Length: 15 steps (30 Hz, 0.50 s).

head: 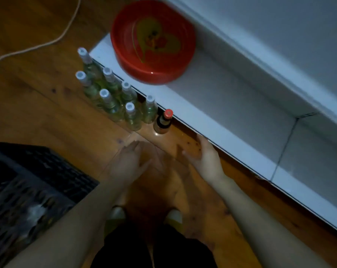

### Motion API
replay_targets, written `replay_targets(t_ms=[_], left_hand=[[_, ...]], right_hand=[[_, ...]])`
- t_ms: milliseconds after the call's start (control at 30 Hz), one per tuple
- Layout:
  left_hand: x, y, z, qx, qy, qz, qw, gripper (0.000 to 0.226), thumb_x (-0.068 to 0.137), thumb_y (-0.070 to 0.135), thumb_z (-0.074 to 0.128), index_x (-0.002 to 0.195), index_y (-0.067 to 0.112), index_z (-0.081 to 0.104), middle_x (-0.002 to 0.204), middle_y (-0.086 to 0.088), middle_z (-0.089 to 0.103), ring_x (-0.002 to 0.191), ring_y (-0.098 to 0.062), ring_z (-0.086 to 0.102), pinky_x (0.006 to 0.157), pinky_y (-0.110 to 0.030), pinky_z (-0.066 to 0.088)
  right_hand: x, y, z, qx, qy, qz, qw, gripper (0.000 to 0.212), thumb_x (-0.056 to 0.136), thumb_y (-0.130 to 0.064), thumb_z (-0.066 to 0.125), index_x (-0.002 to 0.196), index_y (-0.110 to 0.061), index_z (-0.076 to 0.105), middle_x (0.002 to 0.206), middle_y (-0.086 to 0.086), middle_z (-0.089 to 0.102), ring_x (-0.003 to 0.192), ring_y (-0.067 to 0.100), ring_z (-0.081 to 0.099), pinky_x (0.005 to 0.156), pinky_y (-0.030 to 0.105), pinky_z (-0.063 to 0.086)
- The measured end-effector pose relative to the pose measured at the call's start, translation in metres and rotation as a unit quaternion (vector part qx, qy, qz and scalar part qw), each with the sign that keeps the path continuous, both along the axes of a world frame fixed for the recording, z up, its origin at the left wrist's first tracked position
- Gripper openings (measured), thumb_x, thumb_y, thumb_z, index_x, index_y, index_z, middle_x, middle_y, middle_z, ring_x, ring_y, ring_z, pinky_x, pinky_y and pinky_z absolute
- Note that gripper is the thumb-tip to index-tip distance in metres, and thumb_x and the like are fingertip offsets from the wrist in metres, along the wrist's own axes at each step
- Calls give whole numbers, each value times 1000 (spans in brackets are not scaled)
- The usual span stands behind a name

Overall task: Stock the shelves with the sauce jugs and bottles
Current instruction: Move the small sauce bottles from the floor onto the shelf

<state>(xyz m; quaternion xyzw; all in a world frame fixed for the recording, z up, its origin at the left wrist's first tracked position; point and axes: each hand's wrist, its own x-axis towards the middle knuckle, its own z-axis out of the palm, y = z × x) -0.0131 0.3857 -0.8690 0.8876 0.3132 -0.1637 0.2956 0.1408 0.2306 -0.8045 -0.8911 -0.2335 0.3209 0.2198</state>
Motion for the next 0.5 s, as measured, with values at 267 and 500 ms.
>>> replay_targets(t_ms=[267, 500], left_hand=[[61, 18, -165, 9, -49, 9, 999, 70, 83, 39, 63, 137, 3, 35, 137, -15, 43, 127, -32, 41, 103, -36, 31], [102, 21, -225, 67, -132, 49, 988, 82, 77, 51, 65, 140, 13, 29, 131, -11, 52, 119, -27, 51, 91, -36, 43]], right_hand=[[37, 33, -156, 78, -65, 39, 994, 72, 85, -35, 63, 143, -11, 28, 148, 6, 35, 136, 19, 32, 109, 27, 26], [60, 75, -205, 179, -103, 103, 973, 66, 82, -29, 68, 138, -9, 37, 138, 7, 48, 126, 17, 43, 98, 17, 31]])
